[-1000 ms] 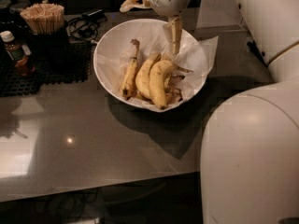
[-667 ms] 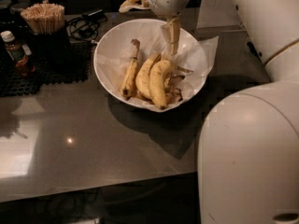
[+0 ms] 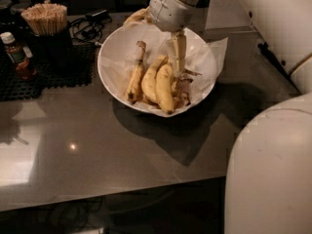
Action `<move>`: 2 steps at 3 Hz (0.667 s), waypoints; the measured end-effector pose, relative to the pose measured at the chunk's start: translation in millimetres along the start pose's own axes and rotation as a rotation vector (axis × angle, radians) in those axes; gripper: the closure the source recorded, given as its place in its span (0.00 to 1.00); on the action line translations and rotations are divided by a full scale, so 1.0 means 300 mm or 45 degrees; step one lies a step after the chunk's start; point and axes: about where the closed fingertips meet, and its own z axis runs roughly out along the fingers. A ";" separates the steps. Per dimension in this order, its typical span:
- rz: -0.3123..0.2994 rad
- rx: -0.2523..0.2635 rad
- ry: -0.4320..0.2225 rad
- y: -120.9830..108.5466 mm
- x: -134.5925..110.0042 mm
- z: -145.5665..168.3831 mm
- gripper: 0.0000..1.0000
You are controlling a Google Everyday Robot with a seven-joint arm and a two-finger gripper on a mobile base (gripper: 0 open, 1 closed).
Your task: Pick banana from white bowl
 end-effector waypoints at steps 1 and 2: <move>0.061 -0.046 0.013 0.030 -0.053 0.026 0.00; 0.080 -0.027 -0.012 0.039 -0.052 0.062 0.00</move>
Offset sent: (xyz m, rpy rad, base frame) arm -0.0202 0.0020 -0.0036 -0.0417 0.0416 -0.0249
